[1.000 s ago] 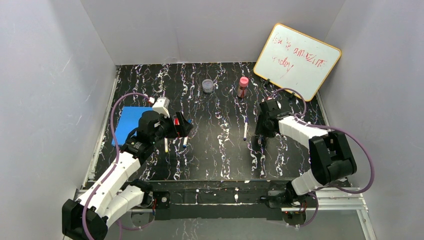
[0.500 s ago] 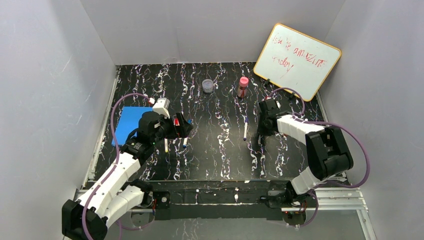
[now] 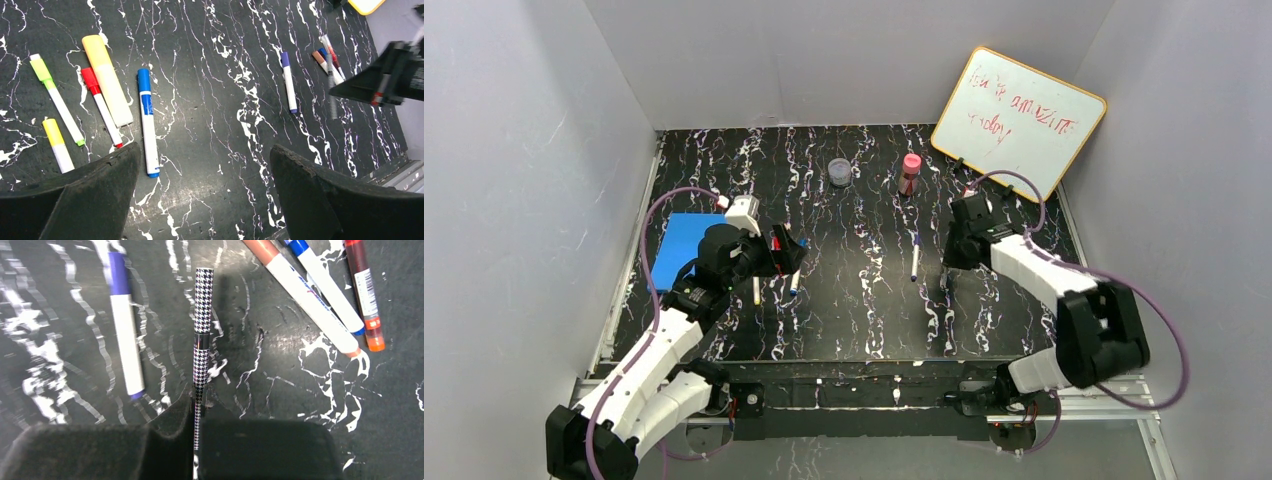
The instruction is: Open the pen caps
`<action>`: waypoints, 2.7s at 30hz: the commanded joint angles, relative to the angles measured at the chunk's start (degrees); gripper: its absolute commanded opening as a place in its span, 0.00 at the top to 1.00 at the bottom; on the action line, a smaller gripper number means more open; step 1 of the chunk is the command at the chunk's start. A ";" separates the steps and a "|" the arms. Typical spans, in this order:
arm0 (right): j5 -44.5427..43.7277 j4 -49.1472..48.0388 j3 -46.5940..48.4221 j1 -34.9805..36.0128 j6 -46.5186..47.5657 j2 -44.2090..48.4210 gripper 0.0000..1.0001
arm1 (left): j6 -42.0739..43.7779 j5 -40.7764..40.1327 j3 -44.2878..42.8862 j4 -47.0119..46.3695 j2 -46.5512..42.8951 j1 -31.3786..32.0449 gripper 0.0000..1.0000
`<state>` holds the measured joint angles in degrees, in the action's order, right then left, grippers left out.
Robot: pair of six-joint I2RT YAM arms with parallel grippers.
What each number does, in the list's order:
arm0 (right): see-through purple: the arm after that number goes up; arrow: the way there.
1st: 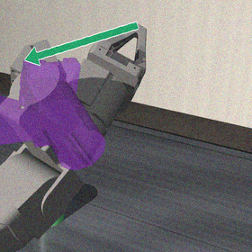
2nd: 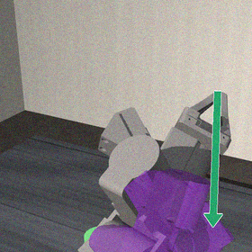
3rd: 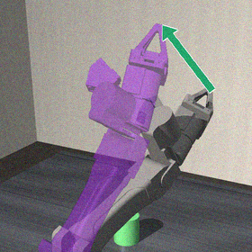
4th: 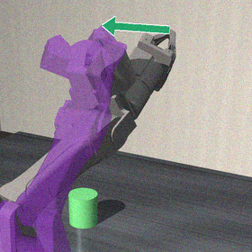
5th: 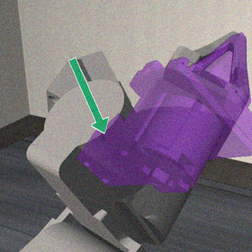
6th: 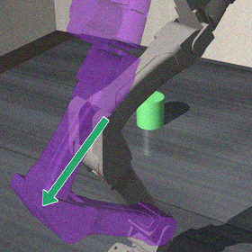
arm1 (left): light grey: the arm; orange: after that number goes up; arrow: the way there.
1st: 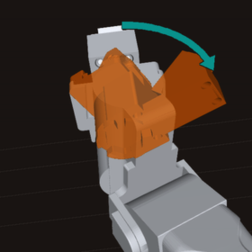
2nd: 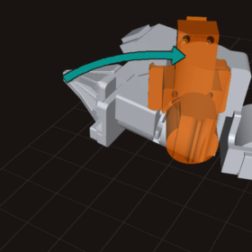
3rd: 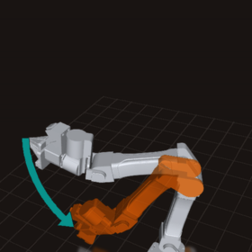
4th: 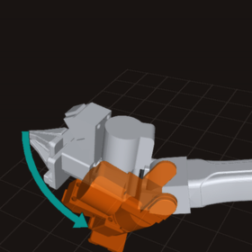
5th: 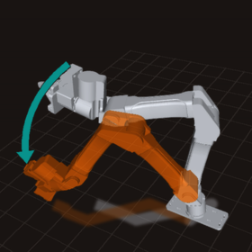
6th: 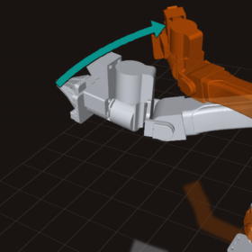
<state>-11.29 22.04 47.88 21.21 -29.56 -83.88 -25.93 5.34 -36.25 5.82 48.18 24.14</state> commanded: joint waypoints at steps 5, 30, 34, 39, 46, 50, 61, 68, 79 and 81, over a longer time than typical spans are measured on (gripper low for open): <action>22.15 2.01 4.01 1.00 4.82 21.39 0.99 | -7.53 -2.85 2.24 -4.56 -1.95 0.38 0.02; 32.16 -36.43 -5.54 26.57 -9.90 29.43 0.99 | -28.01 18.08 -0.11 -36.15 5.81 9.52 0.10; 31.62 -36.37 -5.72 27.02 -10.12 29.53 0.99 | -28.03 17.93 -0.52 -36.21 5.86 9.59 0.17; 30.93 -36.37 -6.54 27.12 -10.47 30.03 0.99 | -28.33 18.37 -0.83 -36.55 6.13 9.61 0.25; 30.80 -36.40 -6.95 27.16 -10.59 30.10 0.99 | -29.42 20.06 -1.33 -38.79 6.72 9.70 0.40; 30.66 -36.86 -7.18 27.30 -10.67 30.13 0.99 | -29.53 20.43 -1.69 -39.05 7.05 9.92 0.41; 30.97 -37.51 -6.88 27.65 -10.78 29.08 0.99 | -29.97 21.60 -1.95 -40.16 8.68 10.49 0.54; 32.07 -35.75 -6.35 27.70 -9.79 28.94 0.99 | -30.05 21.49 -2.58 -40.41 8.51 10.66 0.81; 36.47 -33.42 -4.15 27.73 -13.71 30.64 0.36 | -28.84 24.67 -3.33 -38.36 6.01 10.66 1.00; 37.88 -34.23 -3.54 27.73 -14.84 29.49 0.37 | -28.65 25.55 -3.50 -38.10 5.80 10.66 1.00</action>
<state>22.90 -9.45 41.47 48.51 -41.82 -53.74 -55.96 27.94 -37.26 -32.40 55.77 34.72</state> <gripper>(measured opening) 0.634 0.074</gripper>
